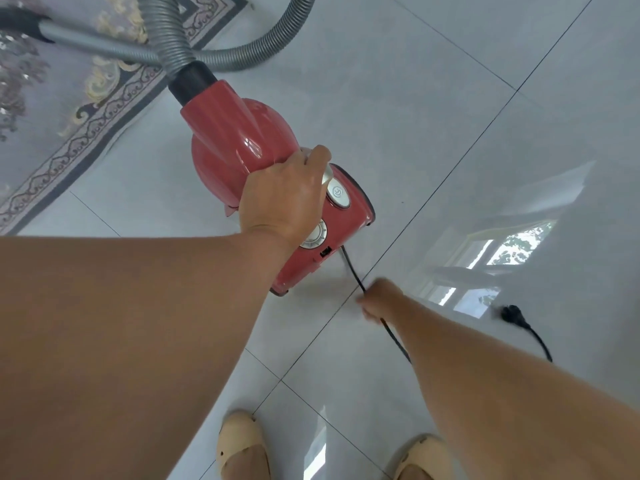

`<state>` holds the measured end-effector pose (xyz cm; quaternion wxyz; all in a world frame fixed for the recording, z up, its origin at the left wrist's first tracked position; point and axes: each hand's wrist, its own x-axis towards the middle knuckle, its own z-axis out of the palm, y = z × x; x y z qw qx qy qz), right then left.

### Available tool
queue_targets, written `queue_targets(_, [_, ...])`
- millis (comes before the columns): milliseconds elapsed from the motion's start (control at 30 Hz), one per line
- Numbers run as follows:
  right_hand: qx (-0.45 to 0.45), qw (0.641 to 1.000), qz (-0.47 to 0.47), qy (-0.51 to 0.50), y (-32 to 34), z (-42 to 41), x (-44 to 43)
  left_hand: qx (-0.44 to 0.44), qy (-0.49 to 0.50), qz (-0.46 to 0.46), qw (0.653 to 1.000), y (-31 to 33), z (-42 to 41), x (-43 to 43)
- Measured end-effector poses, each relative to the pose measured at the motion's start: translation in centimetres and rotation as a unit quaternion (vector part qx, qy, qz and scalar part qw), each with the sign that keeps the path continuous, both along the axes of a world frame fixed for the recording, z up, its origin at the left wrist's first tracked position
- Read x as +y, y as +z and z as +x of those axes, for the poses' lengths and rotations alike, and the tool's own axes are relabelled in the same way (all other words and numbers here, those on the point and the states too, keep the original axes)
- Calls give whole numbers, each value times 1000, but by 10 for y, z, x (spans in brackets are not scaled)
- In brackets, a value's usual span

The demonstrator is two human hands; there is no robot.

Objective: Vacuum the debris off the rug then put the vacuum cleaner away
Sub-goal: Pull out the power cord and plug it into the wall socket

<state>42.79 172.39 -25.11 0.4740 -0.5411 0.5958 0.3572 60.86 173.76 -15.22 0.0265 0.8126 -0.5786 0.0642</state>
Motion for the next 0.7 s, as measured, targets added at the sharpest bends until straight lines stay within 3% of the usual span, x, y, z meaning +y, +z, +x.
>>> queue_targets(133, [-71,987,-123,-76,-26,58,-22,12,-10,-10,1000,-2,2,0])
queue_targets(233, [3,984,-175,29,-9,15,4,7,-10,-1,1000,-1,1,0])
queue_targets(300, [79,983,-140,93,3,-32,33,1,-5,6,1000,1,0,1])
queue_targets(400, [190,963,-10,189,14,-73,47,-7,-1,15,1000,1,-1,0])
queue_targets(467, [124,974,18,188,0,-61,36,-10,3,17,1000,0,-1,-1])
queue_targets(600, [-46,990,-112,71,-23,32,-20,-5,6,10,1000,-2,1,-1])
queue_targets(700, [-47,982,-178,44,-20,49,-29,-2,1,5,1000,-3,1,0])
